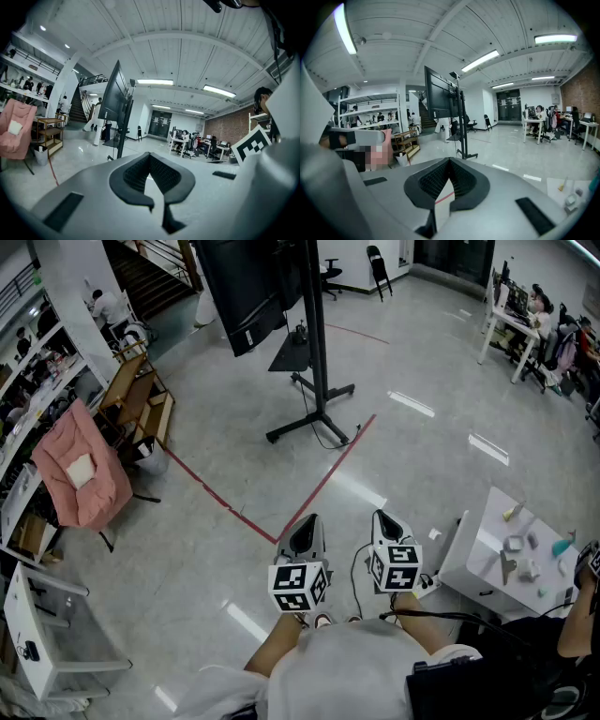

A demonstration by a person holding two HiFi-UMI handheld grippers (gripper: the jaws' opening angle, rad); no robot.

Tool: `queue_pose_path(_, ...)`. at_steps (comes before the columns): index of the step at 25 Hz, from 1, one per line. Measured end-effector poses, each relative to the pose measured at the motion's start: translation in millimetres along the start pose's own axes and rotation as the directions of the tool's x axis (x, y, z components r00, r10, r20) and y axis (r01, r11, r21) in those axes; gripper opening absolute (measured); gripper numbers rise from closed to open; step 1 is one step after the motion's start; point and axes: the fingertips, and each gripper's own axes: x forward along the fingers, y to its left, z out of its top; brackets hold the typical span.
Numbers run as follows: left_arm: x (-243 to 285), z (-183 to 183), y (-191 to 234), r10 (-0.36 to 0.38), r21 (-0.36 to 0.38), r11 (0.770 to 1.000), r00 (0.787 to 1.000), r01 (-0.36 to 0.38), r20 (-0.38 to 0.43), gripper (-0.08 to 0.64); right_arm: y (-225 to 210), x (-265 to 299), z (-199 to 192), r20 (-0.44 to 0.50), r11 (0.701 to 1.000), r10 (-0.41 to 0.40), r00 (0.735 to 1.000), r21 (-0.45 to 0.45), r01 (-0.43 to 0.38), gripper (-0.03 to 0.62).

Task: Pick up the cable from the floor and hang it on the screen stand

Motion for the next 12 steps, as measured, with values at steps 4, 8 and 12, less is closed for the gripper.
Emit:
queue_pose_path(4,9,4,10,-0.006,0.007,1.000,1.000,0.006,-0.002,0.005,0,12,4,-0.002,1.000,-0.009,1.000,0.005,0.009,0.017)
queue_pose_path(8,20,6,22,-0.014,0.016,1.000,1.000,0.014,-0.004,0.003,1,25,9,0.003,1.000,-0.016,1.000,0.005,0.016,0.017)
queue_pose_path(12,30,7,33,-0.026,0.023,0.999,1.000,0.026,-0.008,0.005,0,40,10,0.015,0.999,-0.041,0.999,0.031,0.041,0.017)
